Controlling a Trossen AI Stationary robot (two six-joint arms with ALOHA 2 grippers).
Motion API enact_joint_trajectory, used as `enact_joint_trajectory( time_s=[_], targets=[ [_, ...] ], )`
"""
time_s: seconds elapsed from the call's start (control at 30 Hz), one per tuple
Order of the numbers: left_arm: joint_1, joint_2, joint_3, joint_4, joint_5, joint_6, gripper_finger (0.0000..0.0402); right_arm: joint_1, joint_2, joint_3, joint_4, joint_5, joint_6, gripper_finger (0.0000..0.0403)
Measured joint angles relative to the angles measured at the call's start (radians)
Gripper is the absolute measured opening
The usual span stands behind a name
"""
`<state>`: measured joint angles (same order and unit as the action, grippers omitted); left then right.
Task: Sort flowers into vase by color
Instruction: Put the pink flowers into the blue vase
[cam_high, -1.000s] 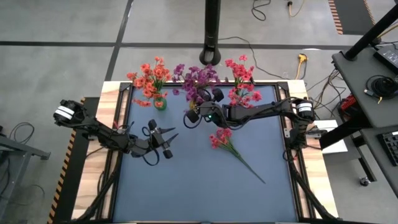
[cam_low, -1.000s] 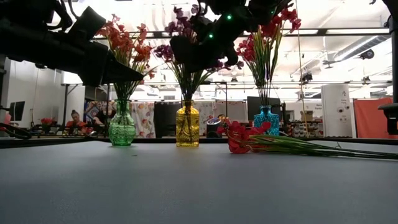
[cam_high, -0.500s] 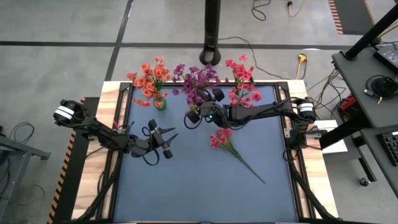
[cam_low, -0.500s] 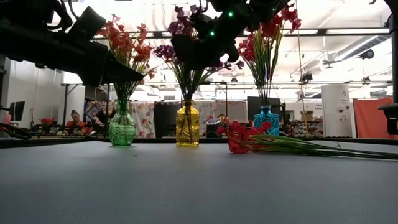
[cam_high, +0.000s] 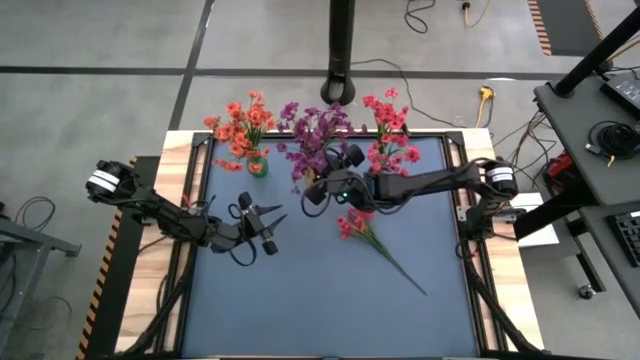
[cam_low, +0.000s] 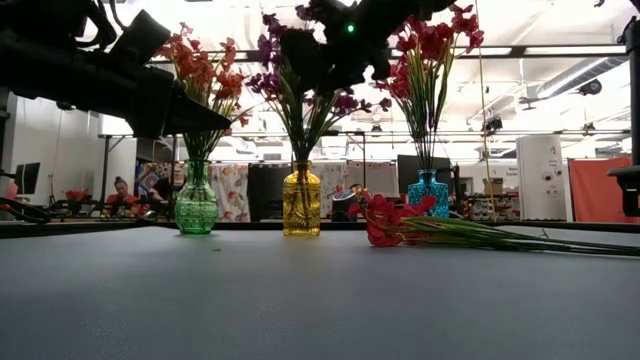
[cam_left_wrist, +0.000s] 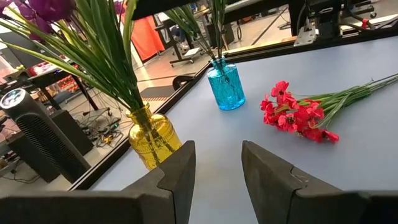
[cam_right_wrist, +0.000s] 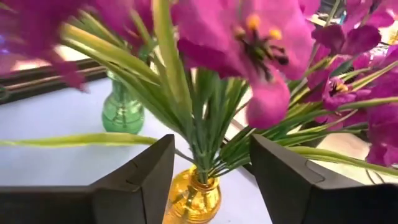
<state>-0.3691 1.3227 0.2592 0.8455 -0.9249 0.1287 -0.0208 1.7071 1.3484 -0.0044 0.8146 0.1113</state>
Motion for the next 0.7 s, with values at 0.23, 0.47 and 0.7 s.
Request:
enact_joint_trajectory(
  time_s=[0.23, 0.47, 0.7],
  targets=[
    [0.0, 0.0, 0.006, 0.003, 0.0, 0.0, 0.0115, 0.031, -0.036, 0.0, -0.029, 0.0, -0.01, 0.021],
    [0.0, -0.001, 0.024, 0.004, 0.0, 0.002, 0.0115, 0.082, -0.066, 0.0, -0.051, -0.001, -0.021, 0.021],
    [0.0, 0.0, 0.054, 0.002, 0.0, 0.013, 0.0115, 0.145, -0.087, 0.001, -0.11, -0.004, -0.077, 0.021]
  ],
)
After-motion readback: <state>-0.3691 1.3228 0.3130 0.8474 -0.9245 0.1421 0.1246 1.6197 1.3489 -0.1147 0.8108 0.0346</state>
